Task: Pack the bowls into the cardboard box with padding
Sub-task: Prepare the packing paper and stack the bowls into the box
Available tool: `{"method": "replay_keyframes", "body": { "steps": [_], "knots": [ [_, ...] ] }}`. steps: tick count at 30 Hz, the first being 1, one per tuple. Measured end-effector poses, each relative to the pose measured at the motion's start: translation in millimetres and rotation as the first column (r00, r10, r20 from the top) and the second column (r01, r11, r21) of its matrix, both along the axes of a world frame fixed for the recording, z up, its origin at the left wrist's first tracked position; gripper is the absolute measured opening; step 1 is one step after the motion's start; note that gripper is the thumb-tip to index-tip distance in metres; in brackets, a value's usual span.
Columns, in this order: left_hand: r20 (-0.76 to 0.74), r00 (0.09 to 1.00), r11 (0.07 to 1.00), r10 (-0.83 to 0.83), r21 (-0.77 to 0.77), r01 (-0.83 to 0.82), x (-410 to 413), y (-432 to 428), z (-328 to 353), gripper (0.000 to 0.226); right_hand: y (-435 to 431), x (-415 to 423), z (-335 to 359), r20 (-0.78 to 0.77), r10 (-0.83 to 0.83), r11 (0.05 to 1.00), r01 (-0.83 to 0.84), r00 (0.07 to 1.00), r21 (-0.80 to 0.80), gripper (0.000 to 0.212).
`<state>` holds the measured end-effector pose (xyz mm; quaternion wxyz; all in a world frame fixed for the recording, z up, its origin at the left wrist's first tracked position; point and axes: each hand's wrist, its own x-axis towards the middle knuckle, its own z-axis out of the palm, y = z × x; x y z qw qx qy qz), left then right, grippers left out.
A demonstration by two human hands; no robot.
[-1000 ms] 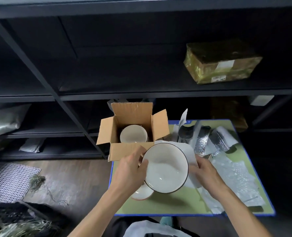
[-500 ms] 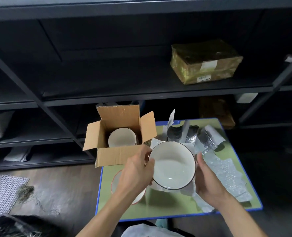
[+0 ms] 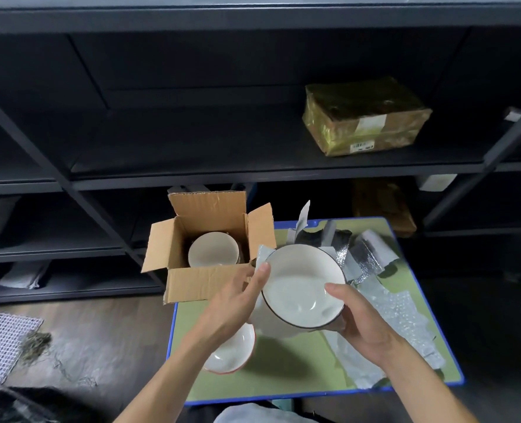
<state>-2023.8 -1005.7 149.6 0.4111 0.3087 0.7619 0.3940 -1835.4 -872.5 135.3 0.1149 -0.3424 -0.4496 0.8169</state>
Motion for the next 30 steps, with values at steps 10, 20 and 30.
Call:
{"method": "replay_keyframes", "body": {
  "steps": [10,20,30],
  "knots": [
    [0.192,0.981,0.994,0.027,0.1,-0.047,-7.7,-15.9,16.0,0.034,-9.4,-45.7,3.3,0.139,0.062,0.992,-0.076,0.988,0.099,0.035],
    [0.28,0.95,0.983,0.14,0.073,-0.166,-68.6,-45.8,13.8,0.04,-26.0,-106.7,15.0,0.298,0.05,0.929,-0.154,0.953,0.337,0.032],
    [0.206,0.966,0.984,0.154,0.055,-0.168,-132.6,-55.7,18.7,0.036,-34.0,-160.1,16.7,0.376,0.085,0.863,-0.257,0.923,0.435,0.033]
  ]
}}
